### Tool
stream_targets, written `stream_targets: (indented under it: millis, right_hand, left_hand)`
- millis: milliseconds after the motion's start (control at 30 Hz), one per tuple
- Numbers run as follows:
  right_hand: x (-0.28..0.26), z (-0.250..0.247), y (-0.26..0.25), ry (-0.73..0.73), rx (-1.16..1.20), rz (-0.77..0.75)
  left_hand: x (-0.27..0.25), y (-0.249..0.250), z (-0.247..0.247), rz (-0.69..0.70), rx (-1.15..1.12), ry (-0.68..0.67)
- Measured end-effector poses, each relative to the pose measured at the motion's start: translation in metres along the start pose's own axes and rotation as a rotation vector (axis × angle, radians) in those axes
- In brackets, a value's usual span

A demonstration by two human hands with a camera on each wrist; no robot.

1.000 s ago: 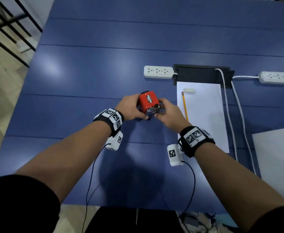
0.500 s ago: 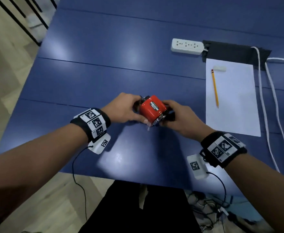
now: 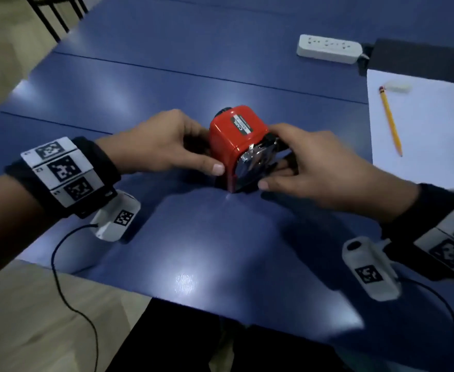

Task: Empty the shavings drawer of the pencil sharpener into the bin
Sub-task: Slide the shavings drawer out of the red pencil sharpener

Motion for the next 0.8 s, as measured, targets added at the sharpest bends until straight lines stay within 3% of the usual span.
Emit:
stream_targets:
  millis: [233,367,800]
  right_hand:
    - [-0.006,0.010,-0.009,0.068,-0.151,0.027]
    - [-0.019,0.015,-0.024,0.106,-0.194,0.047]
    - [-0.058,0.047,-0.056,0.146,-0.062,0.170]
  left_hand:
    - [-0.009,-0.002,0.014,0.094,-0.069,0.066]
    - [-0.026,0.002,0.017,0.065,0.031,0.086]
    - [-0.076,0.003,0.023,0.026,0.302,0.091]
Point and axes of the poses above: each hand's wrist, its own x-axis towards the middle knuckle, its own z-axis out of the palm, y = z × x, the point moved 7 cm from there along x, towards the middle knuckle, and after that the axes turned 10 degrees about -x, right-handed, at the moved point
